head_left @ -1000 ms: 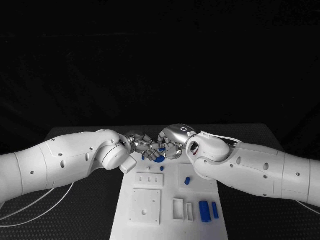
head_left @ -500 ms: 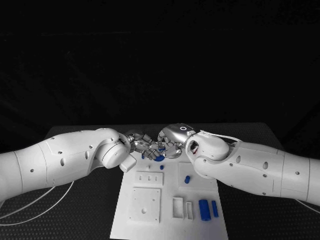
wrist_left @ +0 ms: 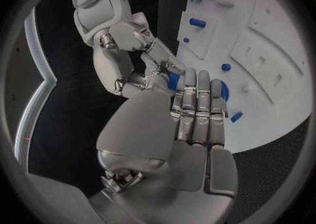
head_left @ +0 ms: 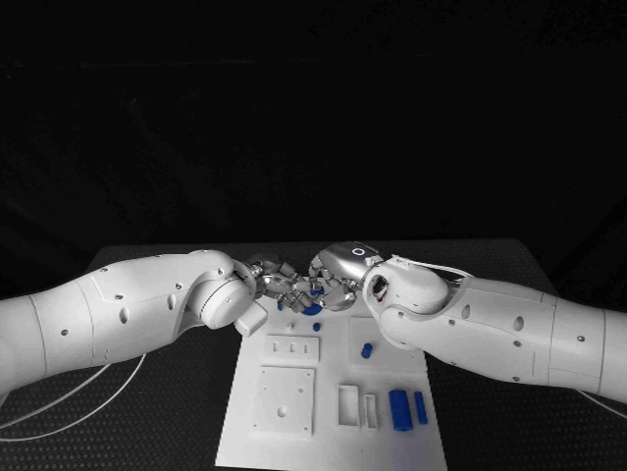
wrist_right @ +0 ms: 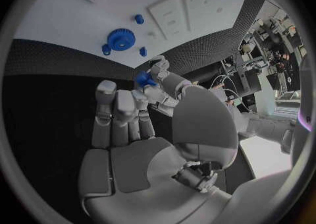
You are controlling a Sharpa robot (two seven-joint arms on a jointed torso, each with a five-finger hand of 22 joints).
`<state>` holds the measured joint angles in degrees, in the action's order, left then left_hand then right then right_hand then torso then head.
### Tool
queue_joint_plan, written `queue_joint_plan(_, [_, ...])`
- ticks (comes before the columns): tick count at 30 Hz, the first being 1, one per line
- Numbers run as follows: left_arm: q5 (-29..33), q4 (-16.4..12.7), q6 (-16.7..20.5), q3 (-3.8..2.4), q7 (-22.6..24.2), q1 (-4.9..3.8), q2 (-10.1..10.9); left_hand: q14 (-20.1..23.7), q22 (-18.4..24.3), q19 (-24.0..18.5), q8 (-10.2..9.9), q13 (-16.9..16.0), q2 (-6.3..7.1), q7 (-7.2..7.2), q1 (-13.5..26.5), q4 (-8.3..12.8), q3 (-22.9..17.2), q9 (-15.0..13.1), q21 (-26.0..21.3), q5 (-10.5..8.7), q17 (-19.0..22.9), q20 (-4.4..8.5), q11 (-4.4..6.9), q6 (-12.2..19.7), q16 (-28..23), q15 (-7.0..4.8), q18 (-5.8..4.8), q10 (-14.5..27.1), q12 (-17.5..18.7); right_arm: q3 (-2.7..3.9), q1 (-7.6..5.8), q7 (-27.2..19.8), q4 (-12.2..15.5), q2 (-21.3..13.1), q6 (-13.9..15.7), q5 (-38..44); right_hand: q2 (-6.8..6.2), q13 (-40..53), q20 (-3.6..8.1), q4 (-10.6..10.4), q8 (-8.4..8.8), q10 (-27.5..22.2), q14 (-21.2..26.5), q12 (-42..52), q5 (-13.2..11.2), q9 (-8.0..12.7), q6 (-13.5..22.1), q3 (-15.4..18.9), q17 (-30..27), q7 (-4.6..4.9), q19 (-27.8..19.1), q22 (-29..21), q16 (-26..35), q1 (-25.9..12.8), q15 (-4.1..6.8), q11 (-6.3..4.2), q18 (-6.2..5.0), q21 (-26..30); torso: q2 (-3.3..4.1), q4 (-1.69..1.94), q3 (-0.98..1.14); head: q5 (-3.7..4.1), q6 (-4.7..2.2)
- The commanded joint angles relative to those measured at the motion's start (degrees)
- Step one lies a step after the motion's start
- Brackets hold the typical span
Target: Assemble the parts on the task board
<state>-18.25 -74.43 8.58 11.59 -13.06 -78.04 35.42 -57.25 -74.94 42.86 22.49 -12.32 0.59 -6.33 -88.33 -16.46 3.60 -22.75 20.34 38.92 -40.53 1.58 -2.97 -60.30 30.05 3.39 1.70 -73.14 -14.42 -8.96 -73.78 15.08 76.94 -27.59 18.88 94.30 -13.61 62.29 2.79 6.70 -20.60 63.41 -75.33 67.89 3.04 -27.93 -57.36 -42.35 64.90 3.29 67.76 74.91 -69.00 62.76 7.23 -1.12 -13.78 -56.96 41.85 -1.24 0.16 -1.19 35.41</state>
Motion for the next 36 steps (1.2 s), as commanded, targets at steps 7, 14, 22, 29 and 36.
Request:
queue_joint_plan(7, [2.2, -0.6, -0.4, -0.23, 1.5, -0.20, -0.4, 1.3, -1.3, -1.1, 5.0, -2.8, 5.28, 4.12, 18.5, 16.1, -26.8, -3.7, 0.4, -5.42, -0.6, 0.50, 0.42, -3.1, 4.7, -0.11, -1.58, 2.5, -6.4, -0.22, 0.22, -1.0, -0.2, 0.1, -0.7, -0.3, -1.89, -0.3, -0.16, -0.9, 1.41, -1.2, 0.7, -0.8, -0.3, 0.5, 1.0, 0.6, -0.1, 2.53, -0.9, 0.3, 1.0, -0.3, -0.43, 0.50, -1.22, 0.5, 0.03, 0.03, 0.01, -0.02, 0.03])
queue_joint_plan(14, [2.4, -0.6, -0.7, -0.23, 1.5, -0.19, -0.3, 1.0, -1.4, -1.5, 6.5, -3.2, 1.31, 4.48, 37.2, 33.1, -41.3, -3.2, 3.7, -6.38, 1.0, 0.66, 0.78, -3.8, 6.4, -0.31, -1.70, 3.2, -9.2, -0.24, 0.22, -1.0, -0.3, 0.1, -0.8, -0.3, -1.89, -0.3, -0.17, -0.9, 1.46, -1.3, 0.8, -0.8, -0.3, 0.4, 1.1, 0.6, -0.1, 2.58, -0.9, 0.3, 1.1, -0.2, -0.50, 0.57, -1.22, 0.6, 0.01, 0.01, 0.03, -0.02, 0.09])
queue_joint_plan(22, [2.5, -0.7, -0.9, -0.23, 1.3, -0.19, -0.2, 1.2, -1.4, -2.0, 6.6, -3.2, 1.59, 4.48, 37.3, 33.2, -42.0, -3.1, 4.0, -6.73, 1.1, 0.54, 0.76, -3.7, 6.5, -0.24, -1.70, 3.4, -9.4, -0.25, 0.22, -1.0, -0.5, -0.1, -0.6, -0.3, -1.77, -0.3, -0.18, -1.0, 1.42, -1.4, 0.8, -0.9, -0.3, 0.4, 1.1, 0.5, -0.1, 2.59, -0.9, 0.3, 1.1, 0.0, -0.53, 0.59, -1.22, 0.6, -0.02, 0.03, 0.03, 0.01, 0.24])
queue_joint_plan(29, [1.4, -0.7, -0.7, -0.23, 1.6, -0.19, 0.0, 1.5, -1.4, -2.5, 6.5, -3.1, 1.81, 4.23, 37.1, 33.0, -42.4, -2.8, 4.8, -8.64, 1.5, 0.43, 0.53, -3.2, 6.6, -0.10, -1.70, 3.8, -9.7, -0.25, 0.22, -1.1, -0.9, -0.8, 0.5, -0.7, -1.98, -0.3, -0.24, -1.2, 1.47, -1.4, 0.8, -0.9, -0.3, 0.4, 1.1, 0.6, -0.1, 2.65, -1.0, 0.3, 1.2, -0.2, -0.57, 0.63, -1.22, 0.7, -0.01, 0.07, 0.00, 0.14, -0.01])
queue_joint_plan(36, [-1.6, -0.5, -0.3, -0.22, 1.8, -0.19, 0.3, 1.8, -1.4, -3.0, 6.3, -2.9, 2.12, 3.90, 36.3, 32.4, -42.8, -2.4, 5.8, -12.27, 2.0, 0.34, 0.31, -2.6, 6.8, 0.03, -1.70, 4.4, -9.9, -0.25, 0.22, -2.7, -1.6, -1.9, 2.9, -3.2, -2.96, -0.5, -0.45, -2.0, 2.45, -2.0, 1.2, -1.2, -0.3, 0.7, 2.9, 1.2, -0.2, 3.13, -1.4, 0.2, 1.6, -1.1, -0.97, 1.09, -1.22, 1.2, -0.05, 0.09, 0.00, -0.04, 0.00])
